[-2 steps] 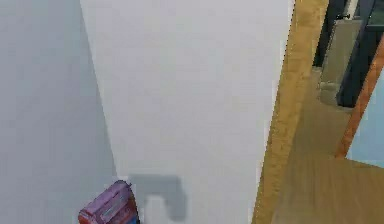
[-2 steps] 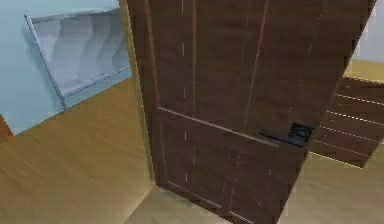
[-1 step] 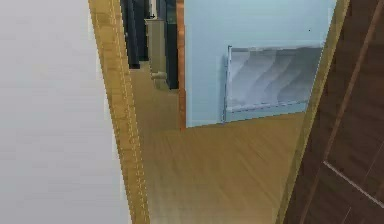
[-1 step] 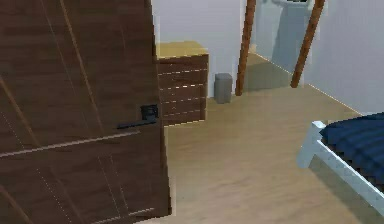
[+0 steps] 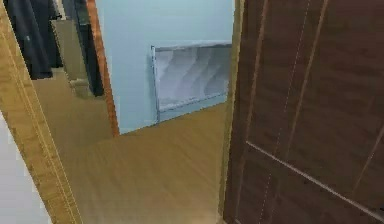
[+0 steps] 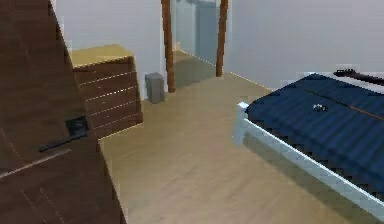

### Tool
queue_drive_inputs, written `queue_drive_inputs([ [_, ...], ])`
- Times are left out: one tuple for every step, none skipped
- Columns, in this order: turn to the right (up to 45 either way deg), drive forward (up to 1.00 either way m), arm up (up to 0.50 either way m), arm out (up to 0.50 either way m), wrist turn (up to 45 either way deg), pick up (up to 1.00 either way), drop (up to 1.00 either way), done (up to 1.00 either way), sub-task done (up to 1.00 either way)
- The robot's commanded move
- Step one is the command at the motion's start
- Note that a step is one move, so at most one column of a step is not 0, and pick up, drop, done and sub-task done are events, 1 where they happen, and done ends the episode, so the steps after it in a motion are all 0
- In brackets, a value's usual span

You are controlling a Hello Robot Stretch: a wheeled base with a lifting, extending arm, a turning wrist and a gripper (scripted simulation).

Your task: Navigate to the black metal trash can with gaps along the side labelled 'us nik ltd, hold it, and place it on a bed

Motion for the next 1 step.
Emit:
queue_drive_inputs([
  [0.0, 0.75, 0.0, 0.0, 0.0, 0.0, 0.0, 0.0, 0.0],
])
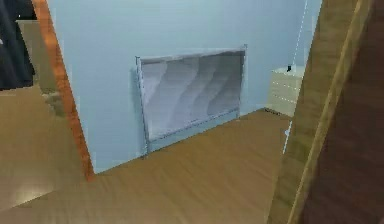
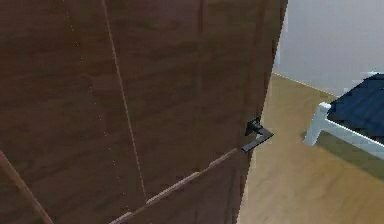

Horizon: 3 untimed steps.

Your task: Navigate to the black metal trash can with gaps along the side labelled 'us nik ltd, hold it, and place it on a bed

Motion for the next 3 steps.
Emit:
queue_drive_inputs([
  [-33.0, 0.0, 0.0, 0.0, 0.0, 0.0, 0.0, 0.0, 0.0],
  [0.0, 0.4, 0.0, 0.0, 0.0, 0.0, 0.0, 0.0, 0.0],
  [-12.0, 0.0, 0.0, 0.0, 0.0, 0.0, 0.0, 0.0, 0.0],
])
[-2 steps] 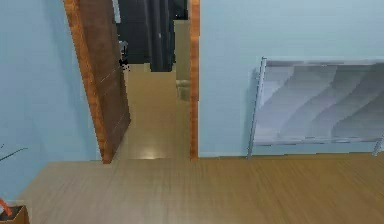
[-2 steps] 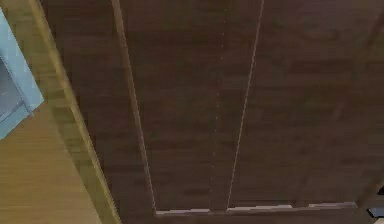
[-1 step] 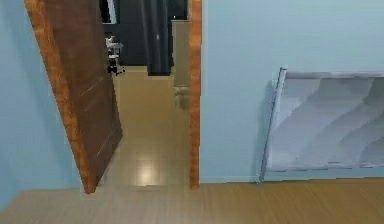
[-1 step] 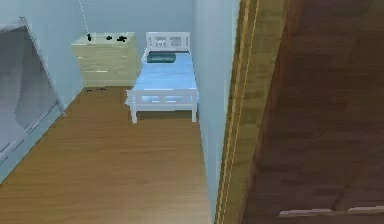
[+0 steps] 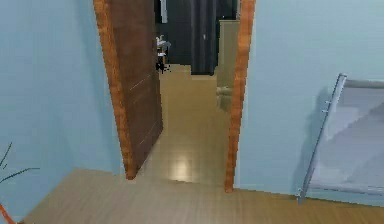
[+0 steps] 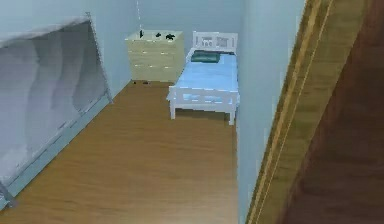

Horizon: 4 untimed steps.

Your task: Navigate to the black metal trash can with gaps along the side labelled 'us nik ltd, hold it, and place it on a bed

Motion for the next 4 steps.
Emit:
queue_drive_inputs([
  [0.0, 1.0, 0.0, 0.0, 0.0, 0.0, 0.0, 0.0, 0.0],
  [0.0, 1.0, 0.0, 0.0, 0.0, 0.0, 0.0, 0.0, 0.0],
  [0.0, 0.6, 0.0, 0.0, 0.0, 0.0, 0.0, 0.0, 0.0],
  [-15.0, 0.0, 0.0, 0.0, 0.0, 0.0, 0.0, 0.0, 0.0],
])
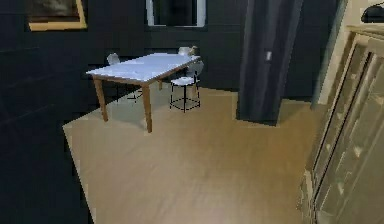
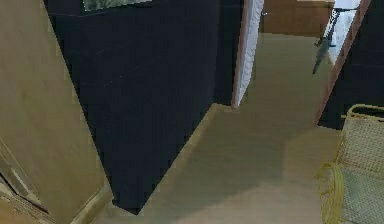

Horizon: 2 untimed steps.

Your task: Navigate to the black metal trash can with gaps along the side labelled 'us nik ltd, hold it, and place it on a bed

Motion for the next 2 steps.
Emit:
queue_drive_inputs([
  [-3.0, 0.0, 0.0, 0.0, 0.0, 0.0, 0.0, 0.0, 0.0],
  [0.0, 0.35, 0.0, 0.0, 0.0, 0.0, 0.0, 0.0, 0.0],
])
